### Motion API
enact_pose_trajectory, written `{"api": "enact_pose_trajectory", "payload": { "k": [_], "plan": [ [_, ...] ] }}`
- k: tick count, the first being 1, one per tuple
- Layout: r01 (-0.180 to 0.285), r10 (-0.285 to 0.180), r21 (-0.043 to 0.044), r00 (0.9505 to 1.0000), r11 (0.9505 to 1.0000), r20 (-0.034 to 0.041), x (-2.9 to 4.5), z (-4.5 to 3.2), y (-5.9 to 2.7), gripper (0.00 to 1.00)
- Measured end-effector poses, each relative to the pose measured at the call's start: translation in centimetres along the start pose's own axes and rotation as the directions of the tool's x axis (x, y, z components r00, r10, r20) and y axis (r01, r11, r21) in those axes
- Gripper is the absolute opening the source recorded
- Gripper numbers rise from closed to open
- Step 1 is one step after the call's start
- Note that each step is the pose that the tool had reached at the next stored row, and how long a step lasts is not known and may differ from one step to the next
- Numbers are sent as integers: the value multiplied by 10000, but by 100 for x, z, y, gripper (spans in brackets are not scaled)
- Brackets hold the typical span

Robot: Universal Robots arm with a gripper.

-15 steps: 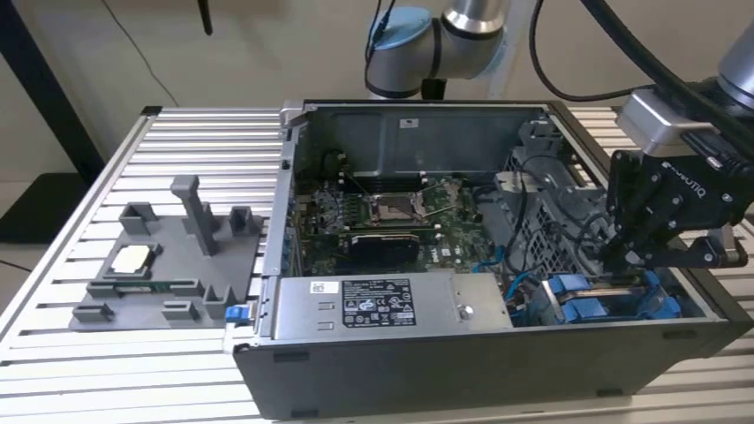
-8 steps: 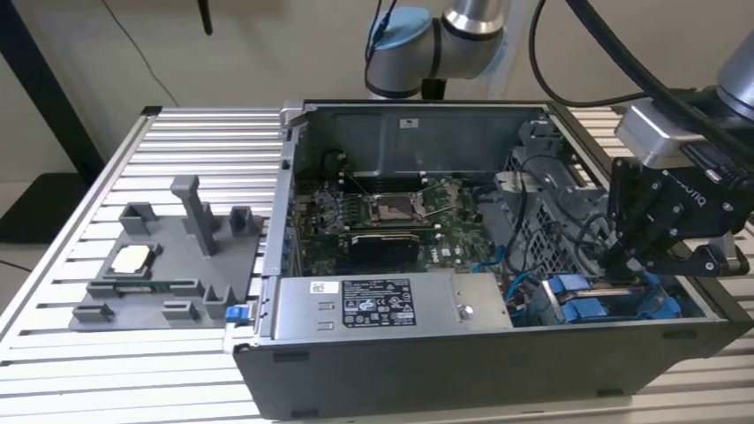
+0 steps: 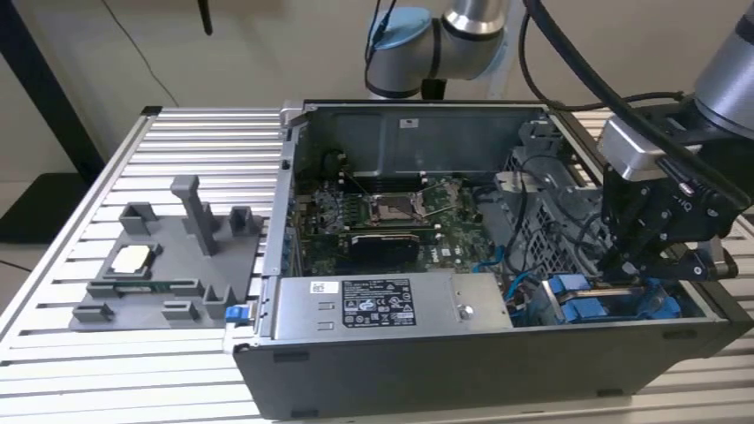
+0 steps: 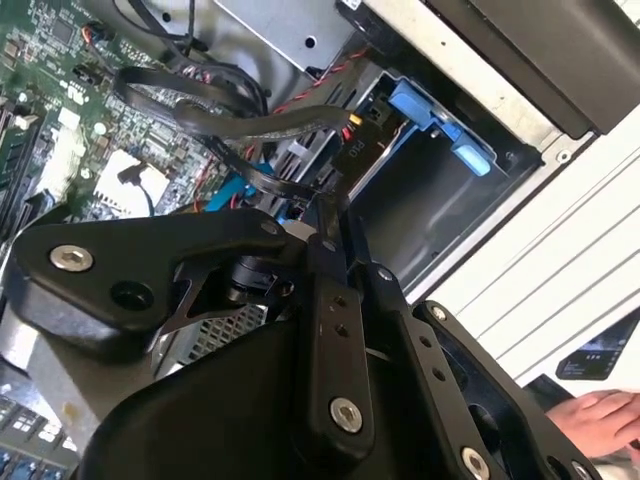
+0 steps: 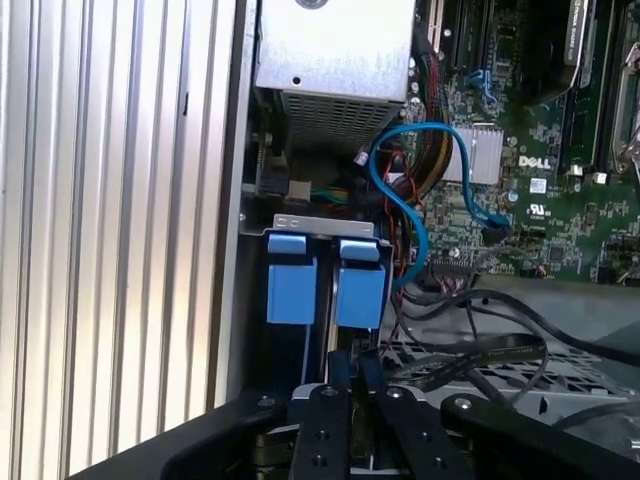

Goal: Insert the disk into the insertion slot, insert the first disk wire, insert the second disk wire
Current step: 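Insert the second disk wire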

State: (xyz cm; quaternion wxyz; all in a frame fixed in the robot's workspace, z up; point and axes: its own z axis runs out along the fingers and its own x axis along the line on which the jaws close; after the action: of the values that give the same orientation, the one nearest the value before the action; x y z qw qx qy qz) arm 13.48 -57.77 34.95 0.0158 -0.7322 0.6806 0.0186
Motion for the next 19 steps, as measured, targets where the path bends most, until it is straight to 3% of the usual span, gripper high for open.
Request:
{"api": "enact_pose_trajectory", "payload": {
  "k": [7, 19],
  "plan": [
    [9, -8, 157, 10000, 9999, -11, -23, 15, 18, 16],
    [10, -10, 185, 10000, 9998, -12, -39, 33, -14, 16]
  ]
}}
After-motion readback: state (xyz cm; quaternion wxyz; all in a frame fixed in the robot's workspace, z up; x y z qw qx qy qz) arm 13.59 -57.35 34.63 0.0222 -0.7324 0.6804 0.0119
